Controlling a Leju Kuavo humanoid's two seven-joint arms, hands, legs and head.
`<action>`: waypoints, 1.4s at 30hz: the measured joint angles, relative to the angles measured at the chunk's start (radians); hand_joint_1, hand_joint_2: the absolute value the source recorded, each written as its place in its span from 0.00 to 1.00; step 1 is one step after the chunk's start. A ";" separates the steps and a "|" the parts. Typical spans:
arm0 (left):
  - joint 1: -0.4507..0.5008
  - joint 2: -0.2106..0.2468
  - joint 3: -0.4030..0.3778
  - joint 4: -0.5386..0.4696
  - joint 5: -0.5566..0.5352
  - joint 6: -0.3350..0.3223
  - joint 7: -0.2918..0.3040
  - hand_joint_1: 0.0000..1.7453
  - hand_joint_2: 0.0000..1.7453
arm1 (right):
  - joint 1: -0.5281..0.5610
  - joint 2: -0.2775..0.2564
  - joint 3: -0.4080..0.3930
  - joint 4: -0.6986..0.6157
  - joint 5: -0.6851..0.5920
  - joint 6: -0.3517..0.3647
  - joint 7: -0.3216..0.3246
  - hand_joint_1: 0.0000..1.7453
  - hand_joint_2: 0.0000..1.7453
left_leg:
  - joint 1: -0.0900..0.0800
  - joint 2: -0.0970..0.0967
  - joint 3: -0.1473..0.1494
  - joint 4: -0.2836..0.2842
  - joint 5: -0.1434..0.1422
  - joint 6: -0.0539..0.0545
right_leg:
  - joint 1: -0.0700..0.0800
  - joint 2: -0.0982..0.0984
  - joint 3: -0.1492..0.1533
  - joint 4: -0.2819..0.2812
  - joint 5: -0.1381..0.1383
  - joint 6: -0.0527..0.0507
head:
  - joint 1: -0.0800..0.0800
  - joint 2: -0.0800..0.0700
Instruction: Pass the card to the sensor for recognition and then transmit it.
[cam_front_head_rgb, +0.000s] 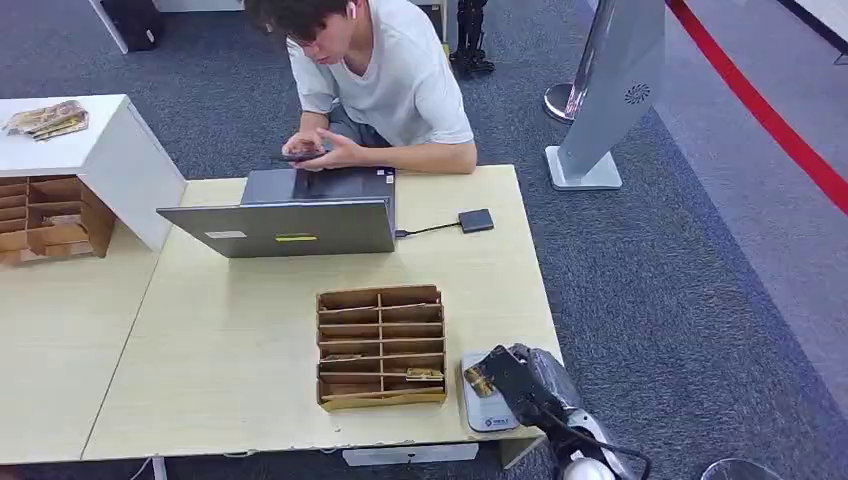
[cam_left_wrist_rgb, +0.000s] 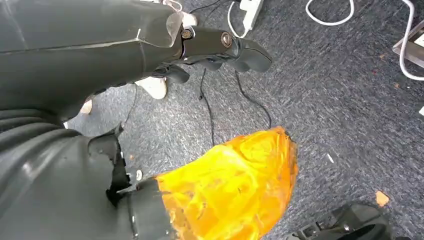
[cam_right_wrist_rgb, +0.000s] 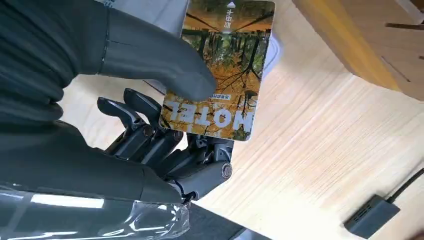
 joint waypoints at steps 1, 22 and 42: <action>0.000 0.000 0.000 0.000 0.000 0.000 0.000 0.00 0.00 | -0.002 0.002 0.000 0.003 0.000 0.000 0.000 1.00 1.00 | 0.000 0.000 0.000 0.000 0.000 0.000 | 0.000 0.000 0.000 0.000 0.000 0.000 | 0.000 0.000; -0.001 0.000 -0.001 0.000 -0.001 -0.003 0.009 0.00 0.00 | -0.023 0.026 -0.013 0.086 0.023 0.004 0.013 1.00 1.00 | 0.000 0.000 0.000 0.000 0.000 0.000 | 0.000 0.000 0.000 0.000 0.000 0.000 | 0.000 0.000; 0.083 0.177 0.180 0.057 0.335 -0.655 -0.156 0.00 0.00 | -0.122 0.066 -0.001 0.198 0.035 0.061 -0.011 1.00 1.00 | 0.001 0.002 0.002 -0.001 0.001 -0.001 | 0.001 0.002 0.001 0.001 0.000 -0.001 | 0.000 0.000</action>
